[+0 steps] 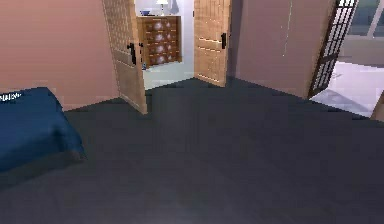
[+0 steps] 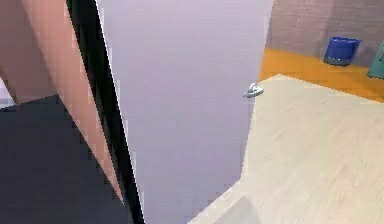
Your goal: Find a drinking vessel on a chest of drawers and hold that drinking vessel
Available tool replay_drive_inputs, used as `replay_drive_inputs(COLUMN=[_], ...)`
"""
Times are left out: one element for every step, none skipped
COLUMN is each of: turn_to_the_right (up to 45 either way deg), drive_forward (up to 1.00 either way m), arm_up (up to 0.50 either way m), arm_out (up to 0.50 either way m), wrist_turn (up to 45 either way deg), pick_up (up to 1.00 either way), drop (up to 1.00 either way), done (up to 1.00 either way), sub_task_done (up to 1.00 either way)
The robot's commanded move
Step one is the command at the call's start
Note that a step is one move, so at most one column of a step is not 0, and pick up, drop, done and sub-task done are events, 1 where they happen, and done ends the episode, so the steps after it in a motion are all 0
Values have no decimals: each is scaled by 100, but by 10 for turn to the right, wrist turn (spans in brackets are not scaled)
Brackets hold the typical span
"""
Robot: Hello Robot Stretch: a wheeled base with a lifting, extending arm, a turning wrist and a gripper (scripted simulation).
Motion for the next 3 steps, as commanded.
replay_drive_inputs(turn_to_the_right=[0, 420, 0], drive_forward=[45, 0, 100], arm_up=[0, 0, 0], arm_out=[0, 0, 0], wrist_turn=[0, 0, 0], pick_up=[0, 0, 0], drop=[0, 0, 0], done=[0, 0, 0], sub_task_done=[0, 0, 0])
